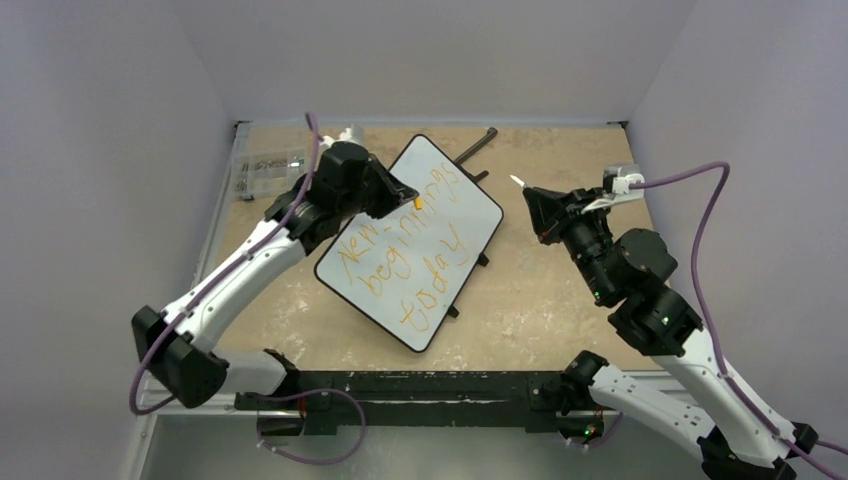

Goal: Write a sentence on the whiteboard
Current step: Insert the whiteboard marker without the cap into the pen cap.

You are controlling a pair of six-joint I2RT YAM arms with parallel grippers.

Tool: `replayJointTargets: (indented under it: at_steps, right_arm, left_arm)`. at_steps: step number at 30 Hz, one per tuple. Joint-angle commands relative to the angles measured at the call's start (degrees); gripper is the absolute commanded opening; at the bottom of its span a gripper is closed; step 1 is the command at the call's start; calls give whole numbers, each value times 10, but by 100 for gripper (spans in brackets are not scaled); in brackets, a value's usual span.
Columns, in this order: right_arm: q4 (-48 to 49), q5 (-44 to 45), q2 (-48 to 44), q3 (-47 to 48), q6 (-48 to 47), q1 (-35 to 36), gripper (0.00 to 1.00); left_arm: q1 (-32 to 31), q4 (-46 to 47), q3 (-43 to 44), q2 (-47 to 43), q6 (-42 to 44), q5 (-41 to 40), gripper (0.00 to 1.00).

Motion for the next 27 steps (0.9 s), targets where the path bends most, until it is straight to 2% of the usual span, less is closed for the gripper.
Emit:
replayJointTargets:
  at_steps: [1,3,5,7,10,15,17,20,22,27]
  right_arm:
    - [55,-39,19,-1,8,0,0]
    - [63,-48,25,-1,11,0,0]
    - [71,-55,32,-2,12,0,0]
    - [76,-60,41,-2,14,0,0]
    - [85,-67,52,-2,19,0,0]
    - [104,-84,70,-6,31,0,0]
    - [119,-99,76,-11,34,0,0]
    - [151,-145,83,-23,34,0,0]
    - [176,-176,90,-33,31,1,0]
    - [251,-240,113,-61,23,1,0]
  left_arm:
    - [13,-16,-51,-117,-10,-128,0]
    - [24,35,-108,-177,4,-147,0]
    - [32,132,-199,-244,23,-150,0]
    - [36,176,-244,-297,23,-181,0]
    - [44,135,-232,-325,40,-217,0]
    - [47,65,-171,-302,34,-244,0]
    - [48,20,-146,-288,-3,-258,0]
    - [47,-87,-115,-273,-163,-302,0]
    - [47,-140,-93,-265,-229,-308,0]
    - [48,-156,-90,-269,-325,-252,0]
